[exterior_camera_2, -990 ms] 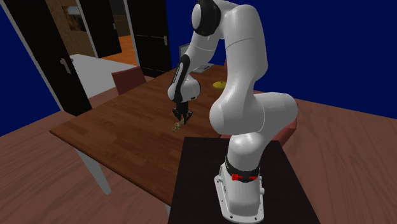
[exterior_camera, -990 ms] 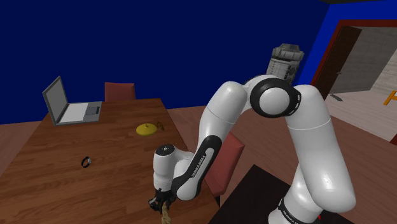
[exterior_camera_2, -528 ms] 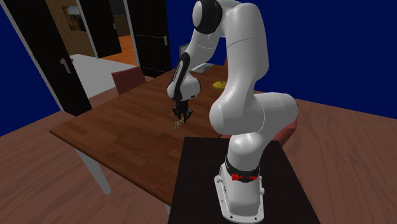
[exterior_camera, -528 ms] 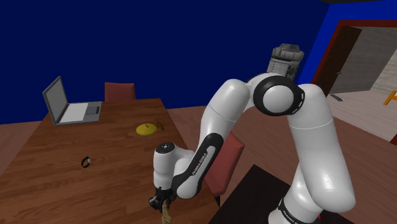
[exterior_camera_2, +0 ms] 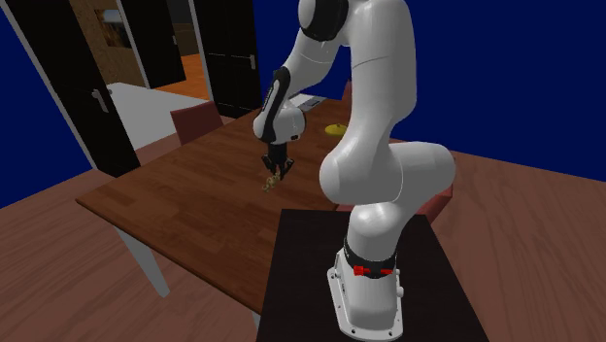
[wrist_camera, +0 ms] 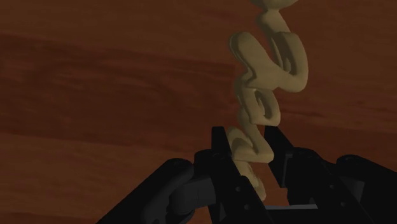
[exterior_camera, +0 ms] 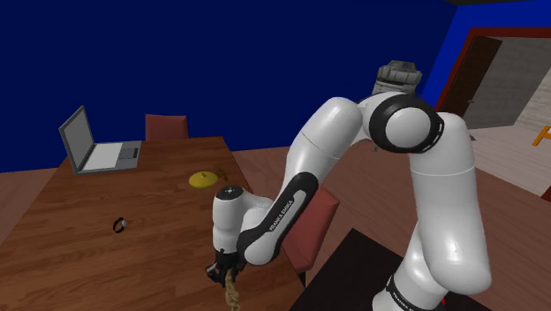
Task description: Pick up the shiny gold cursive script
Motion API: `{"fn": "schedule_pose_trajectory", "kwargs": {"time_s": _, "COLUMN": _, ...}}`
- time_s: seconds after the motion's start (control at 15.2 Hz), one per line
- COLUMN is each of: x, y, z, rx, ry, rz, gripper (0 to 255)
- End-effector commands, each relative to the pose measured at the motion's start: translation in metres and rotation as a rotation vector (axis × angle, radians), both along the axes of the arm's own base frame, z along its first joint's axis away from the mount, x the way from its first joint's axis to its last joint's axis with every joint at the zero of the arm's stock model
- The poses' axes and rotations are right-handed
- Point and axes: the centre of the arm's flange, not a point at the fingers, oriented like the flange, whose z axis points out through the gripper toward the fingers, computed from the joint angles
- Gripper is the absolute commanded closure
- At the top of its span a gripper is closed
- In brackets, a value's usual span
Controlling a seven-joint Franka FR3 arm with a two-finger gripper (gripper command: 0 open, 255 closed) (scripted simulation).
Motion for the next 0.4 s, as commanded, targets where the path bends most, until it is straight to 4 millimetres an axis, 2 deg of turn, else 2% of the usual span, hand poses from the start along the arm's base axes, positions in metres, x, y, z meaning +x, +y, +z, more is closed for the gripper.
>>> {"fn": "schedule_pose_trajectory", "kwargs": {"time_s": 0.0, "x": -0.001, "y": 0.000, "z": 0.011, "rx": 0.000, "ry": 0.000, "rz": 0.000, "gripper": 255}}
{"fn": "schedule_pose_trajectory", "kwargs": {"time_s": 0.2, "x": -0.001, "y": 0.000, "z": 0.027, "rx": 0.000, "ry": 0.000, "rz": 0.000, "gripper": 255}}
{"fn": "schedule_pose_trajectory", "kwargs": {"time_s": 0.33, "x": -0.001, "y": 0.000, "z": 0.028, "rx": 0.000, "ry": 0.000, "rz": 0.000, "gripper": 255}}
